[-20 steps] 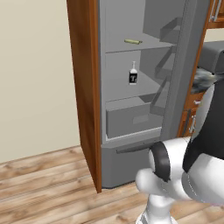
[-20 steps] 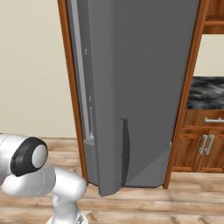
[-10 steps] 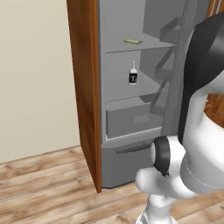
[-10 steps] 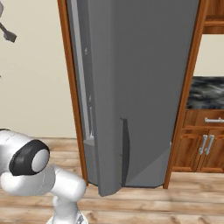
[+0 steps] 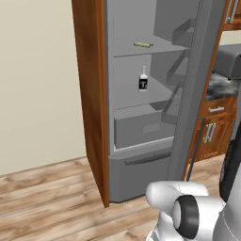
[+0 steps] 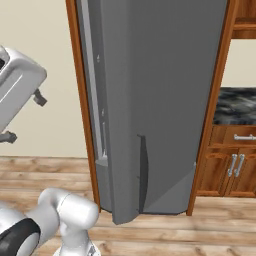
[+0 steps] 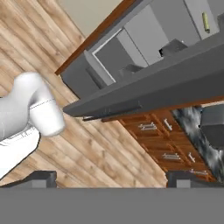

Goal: Retrieve the butter from the fridge and place it on a plate on the dining table. Then retrieve the butter knife by the fridge and place it near the plate.

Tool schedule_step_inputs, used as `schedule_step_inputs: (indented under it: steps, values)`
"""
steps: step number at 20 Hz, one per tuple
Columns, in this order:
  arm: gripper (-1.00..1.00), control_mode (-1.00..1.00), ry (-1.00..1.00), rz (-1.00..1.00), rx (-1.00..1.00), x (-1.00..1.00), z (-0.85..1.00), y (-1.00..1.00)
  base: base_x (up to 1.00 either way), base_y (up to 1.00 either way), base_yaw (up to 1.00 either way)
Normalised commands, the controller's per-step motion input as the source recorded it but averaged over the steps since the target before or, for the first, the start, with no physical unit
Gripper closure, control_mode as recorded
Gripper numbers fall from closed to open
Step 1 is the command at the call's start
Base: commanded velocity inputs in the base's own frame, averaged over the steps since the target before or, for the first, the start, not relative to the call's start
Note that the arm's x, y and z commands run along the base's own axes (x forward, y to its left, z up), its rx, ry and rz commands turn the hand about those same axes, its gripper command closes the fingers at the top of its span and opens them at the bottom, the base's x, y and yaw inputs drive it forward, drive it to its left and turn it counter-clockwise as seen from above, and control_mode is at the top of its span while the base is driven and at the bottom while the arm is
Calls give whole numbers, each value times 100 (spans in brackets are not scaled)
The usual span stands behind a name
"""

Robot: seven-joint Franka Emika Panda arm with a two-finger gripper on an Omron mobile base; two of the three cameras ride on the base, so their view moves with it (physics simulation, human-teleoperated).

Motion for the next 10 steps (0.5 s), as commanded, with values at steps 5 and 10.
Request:
schedule_step_inputs:
  steps: [5,10]
  values:
    - [-100,-100,-18,-35,12,52,-60,51,0,0,0]
    - [-100,-100,-2,-41,13,75,-20,25,0,0,0]
